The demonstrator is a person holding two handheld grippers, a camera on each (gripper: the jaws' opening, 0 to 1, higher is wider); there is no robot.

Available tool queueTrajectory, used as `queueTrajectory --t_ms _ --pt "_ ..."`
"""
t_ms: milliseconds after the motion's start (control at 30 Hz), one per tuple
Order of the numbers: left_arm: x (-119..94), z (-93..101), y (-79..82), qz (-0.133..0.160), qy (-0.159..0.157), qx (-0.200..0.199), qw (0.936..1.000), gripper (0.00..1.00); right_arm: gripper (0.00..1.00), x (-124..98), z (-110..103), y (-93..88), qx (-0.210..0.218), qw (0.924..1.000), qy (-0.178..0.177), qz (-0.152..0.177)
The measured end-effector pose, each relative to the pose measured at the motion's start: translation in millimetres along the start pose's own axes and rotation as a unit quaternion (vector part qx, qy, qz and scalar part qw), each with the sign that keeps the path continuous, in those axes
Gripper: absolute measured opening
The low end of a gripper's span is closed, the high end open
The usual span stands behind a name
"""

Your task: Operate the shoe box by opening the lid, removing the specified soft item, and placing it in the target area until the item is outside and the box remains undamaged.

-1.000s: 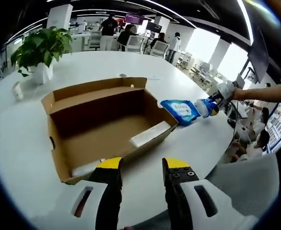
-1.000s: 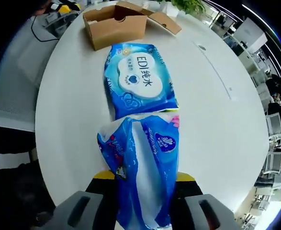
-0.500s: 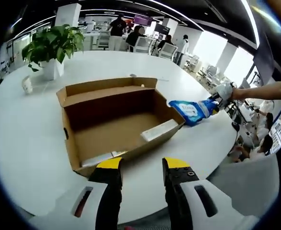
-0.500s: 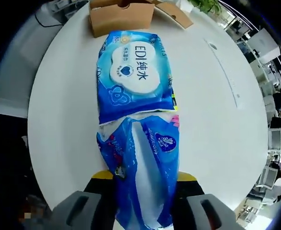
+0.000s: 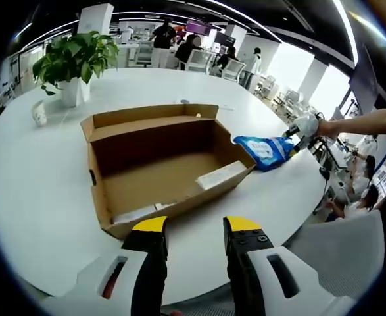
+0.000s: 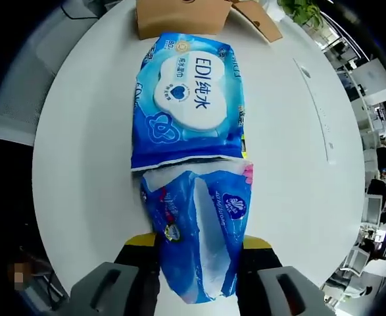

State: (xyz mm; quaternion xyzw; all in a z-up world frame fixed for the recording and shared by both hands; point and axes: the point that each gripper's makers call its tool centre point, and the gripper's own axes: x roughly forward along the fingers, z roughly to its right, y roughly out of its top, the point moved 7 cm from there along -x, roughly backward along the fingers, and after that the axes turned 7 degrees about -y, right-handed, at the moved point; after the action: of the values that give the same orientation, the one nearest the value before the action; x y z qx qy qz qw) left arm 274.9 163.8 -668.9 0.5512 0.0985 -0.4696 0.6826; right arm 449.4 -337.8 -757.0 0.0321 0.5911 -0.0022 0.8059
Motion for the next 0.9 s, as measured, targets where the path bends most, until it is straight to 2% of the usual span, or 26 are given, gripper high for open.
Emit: queueTrajectory --t_ms 200,400,500,567,667,700,767,900 --pt "1 0.1 1.0 0.004 -0.003 0.0 1.0 0.33 0.43 -5 -1 0.3 -0.005 0.9999 -0.012 -0.006" --pt "4 0.3 3.2 0.006 -0.013 0.004 0.9999 0.33 0.42 -19 1 -0.3 0.02 0.9996 -0.022 0.002" --pt "6 -0.6 4.4 0.007 -0.018 0.005 0.9998 0.33 0.4 -23 0 -4.6 0.062 0.9976 -0.029 0.006" --pt "8 -1.0 5.8 0.009 -0.023 0.007 0.9997 0.33 0.4 -24 -1 -7.3 0.105 0.9936 -0.036 0.016" --pt "10 -0.3 7.6 0.009 -0.033 0.011 0.9994 0.33 0.4 -28 -3 -13.5 0.19 0.9799 -0.047 0.041" --pt "11 0.0 8.3 0.007 -0.037 0.014 0.9992 0.33 0.4 -30 -3 -13.7 0.198 0.978 -0.049 0.044" --pt "12 -0.1 10.0 0.007 -0.042 0.018 0.9989 0.33 0.4 -37 -4 -14.4 0.243 0.9666 -0.059 0.055" --pt "12 -0.9 12.8 0.006 -0.05 0.024 0.9984 0.33 0.38 -50 -9 -12.2 0.333 0.936 -0.065 0.095"
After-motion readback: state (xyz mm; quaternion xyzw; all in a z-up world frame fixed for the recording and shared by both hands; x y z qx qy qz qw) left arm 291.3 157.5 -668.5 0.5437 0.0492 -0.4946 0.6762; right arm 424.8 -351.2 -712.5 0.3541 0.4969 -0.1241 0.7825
